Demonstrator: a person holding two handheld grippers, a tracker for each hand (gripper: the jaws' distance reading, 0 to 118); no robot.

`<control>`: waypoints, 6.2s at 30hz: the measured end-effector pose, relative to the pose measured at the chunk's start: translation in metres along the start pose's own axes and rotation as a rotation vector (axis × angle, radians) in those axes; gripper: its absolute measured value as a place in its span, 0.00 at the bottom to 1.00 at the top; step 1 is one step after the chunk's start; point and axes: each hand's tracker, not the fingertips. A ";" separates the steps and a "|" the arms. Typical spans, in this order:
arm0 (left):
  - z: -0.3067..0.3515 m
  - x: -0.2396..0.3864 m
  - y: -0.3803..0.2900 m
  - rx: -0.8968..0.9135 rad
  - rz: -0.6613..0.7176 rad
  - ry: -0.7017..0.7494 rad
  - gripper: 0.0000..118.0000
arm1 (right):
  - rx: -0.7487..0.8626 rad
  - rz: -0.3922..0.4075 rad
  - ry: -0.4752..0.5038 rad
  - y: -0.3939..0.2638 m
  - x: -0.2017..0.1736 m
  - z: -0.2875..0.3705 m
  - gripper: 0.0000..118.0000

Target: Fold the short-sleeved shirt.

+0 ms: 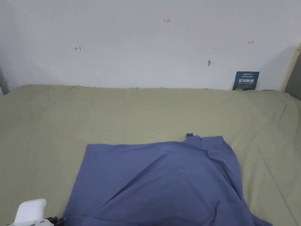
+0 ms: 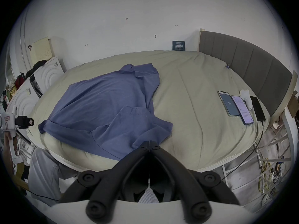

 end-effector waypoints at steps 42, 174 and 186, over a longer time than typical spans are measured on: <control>-0.304 0.050 0.253 -0.196 -0.109 0.110 0.00 | -0.068 0.021 -0.007 0.096 -0.001 -0.129 0.00; -0.185 0.144 0.482 0.384 -0.111 0.236 0.00 | 0.285 0.116 -0.132 0.555 -0.011 -0.200 0.00; -0.177 0.078 0.301 0.181 -0.129 0.166 0.00 | 0.155 0.089 0.024 0.314 0.018 -0.170 0.00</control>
